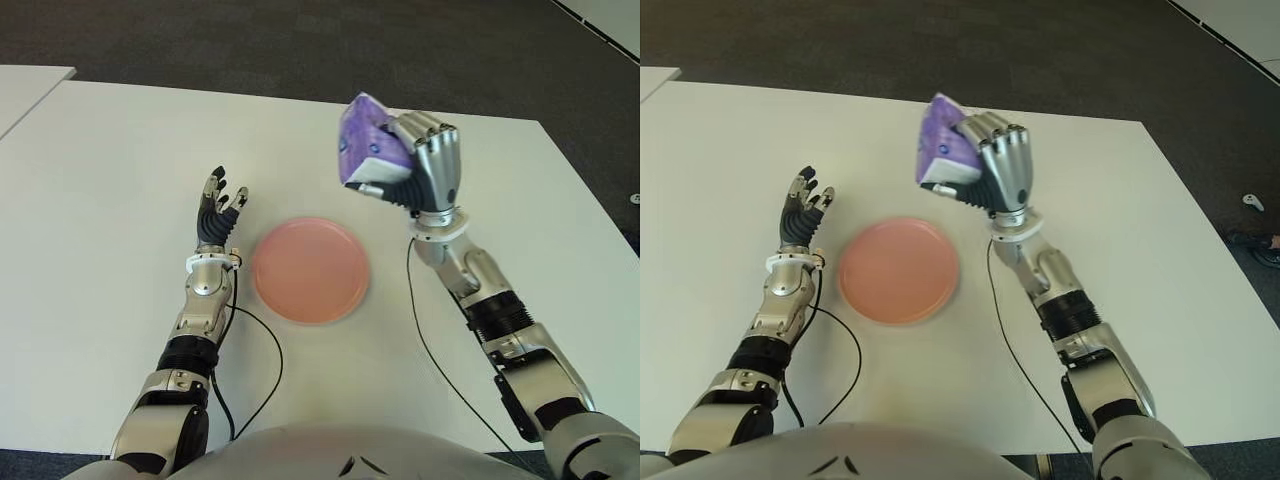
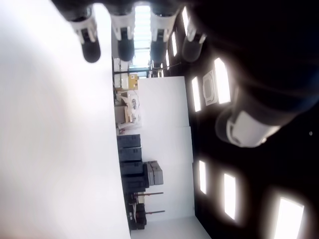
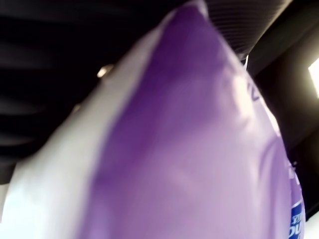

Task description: Put the tissue paper into the plate.

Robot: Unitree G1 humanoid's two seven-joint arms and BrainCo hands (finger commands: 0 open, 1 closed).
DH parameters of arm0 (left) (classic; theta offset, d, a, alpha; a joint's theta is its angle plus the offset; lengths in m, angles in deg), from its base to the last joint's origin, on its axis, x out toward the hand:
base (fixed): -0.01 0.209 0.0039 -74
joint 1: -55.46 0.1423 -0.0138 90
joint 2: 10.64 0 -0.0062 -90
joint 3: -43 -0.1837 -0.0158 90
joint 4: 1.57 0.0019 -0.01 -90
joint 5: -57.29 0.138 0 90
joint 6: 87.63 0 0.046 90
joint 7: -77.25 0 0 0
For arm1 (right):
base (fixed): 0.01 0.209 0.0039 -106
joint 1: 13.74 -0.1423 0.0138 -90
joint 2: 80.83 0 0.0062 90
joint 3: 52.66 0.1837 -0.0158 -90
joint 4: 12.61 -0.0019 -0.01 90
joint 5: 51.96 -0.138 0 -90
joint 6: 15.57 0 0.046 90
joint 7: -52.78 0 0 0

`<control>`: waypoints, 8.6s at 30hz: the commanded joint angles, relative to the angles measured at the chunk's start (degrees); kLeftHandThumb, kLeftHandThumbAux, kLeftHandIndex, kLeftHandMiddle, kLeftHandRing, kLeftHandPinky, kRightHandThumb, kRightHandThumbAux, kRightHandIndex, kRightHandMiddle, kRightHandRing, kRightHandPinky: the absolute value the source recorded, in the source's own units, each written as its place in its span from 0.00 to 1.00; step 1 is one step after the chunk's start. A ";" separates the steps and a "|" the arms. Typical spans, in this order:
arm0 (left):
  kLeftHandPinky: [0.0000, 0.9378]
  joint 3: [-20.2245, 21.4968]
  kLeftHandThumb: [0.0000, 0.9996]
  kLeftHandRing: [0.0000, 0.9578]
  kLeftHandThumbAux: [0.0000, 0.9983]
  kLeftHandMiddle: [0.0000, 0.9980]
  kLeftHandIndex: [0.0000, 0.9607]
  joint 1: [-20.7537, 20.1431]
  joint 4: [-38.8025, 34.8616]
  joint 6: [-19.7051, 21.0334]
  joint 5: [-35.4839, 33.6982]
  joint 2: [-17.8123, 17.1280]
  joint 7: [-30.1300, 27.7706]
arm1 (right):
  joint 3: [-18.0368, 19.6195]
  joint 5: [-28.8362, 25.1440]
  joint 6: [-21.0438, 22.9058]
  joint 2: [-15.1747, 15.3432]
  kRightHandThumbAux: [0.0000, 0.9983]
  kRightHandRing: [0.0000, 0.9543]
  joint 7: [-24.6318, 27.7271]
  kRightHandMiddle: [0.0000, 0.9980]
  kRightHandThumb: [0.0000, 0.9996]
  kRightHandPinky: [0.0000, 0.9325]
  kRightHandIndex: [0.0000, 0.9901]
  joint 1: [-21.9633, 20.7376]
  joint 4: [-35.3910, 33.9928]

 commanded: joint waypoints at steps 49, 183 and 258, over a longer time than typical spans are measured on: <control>0.00 -0.40 0.02 0.00 0.58 0.00 0.02 1.87 -1.76 1.85 -0.55 -0.38 0.12 | -5.73 -0.39 -13.06 -2.48 0.71 0.88 20.80 0.84 0.75 0.91 0.45 2.64 12.43; 0.00 -0.26 0.00 0.00 0.58 0.00 0.00 1.60 -2.88 2.37 -1.24 0.00 0.20 | 34.33 -51.87 -14.84 -22.58 0.70 0.00 36.87 0.00 0.00 0.00 0.00 5.52 29.11; 0.00 -0.43 0.00 0.00 0.61 0.00 0.00 0.16 -4.40 7.34 -1.32 -0.47 -1.88 | 31.42 -55.34 0.34 -23.22 0.68 0.00 49.80 0.00 0.09 0.01 0.00 7.07 34.97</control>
